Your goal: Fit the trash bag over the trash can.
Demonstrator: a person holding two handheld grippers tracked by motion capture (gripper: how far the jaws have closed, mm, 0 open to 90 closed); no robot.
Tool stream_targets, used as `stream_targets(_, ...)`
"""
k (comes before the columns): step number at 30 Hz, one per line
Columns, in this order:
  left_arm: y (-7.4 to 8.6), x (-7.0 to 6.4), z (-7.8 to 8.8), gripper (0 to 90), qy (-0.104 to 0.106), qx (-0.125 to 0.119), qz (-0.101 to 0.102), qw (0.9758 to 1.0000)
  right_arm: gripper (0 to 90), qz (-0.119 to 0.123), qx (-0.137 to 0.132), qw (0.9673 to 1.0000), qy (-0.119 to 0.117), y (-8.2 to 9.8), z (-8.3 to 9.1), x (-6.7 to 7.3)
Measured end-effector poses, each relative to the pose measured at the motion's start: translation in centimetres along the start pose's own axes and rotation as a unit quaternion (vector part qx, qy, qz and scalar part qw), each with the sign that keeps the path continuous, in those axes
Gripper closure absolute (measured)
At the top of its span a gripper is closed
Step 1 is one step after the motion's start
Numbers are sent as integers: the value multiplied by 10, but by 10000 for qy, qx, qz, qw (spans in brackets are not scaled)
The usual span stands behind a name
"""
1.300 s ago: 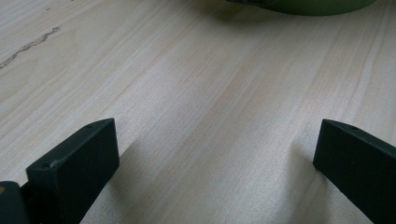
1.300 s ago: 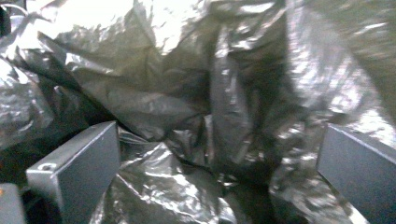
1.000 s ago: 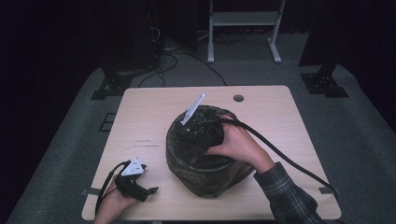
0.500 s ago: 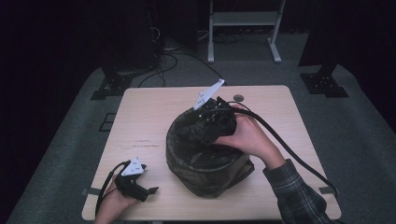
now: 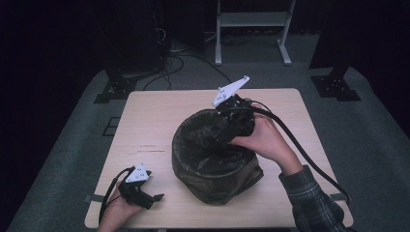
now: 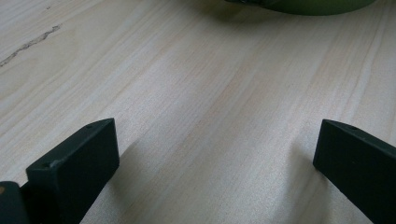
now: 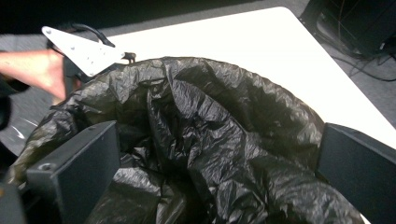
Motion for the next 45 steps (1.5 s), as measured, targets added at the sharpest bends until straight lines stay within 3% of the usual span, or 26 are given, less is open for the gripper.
stream_targets(14,0,0,0,0,5,3,-7,10000,0,-389,-373,9981,287,36,39,-24)
stream_targets(22,0,0,0,0,5,4,-7,10000,0,-501,-514,9966,408,53,58,-31)
stream_targets(45,0,0,0,0,8,2,-11,10000,0,-862,-653,9914,743,107,81,-50)
Point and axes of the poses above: each handheld gripper's, and its own axes: z roughly backward along the jaws, y roughly out of its underside, x roughly to its left, the point moved 3 cm from there along -z, roughly forward along the jaws, and after that the axes turned 5 degrees about -z, right-handed, at the moved point
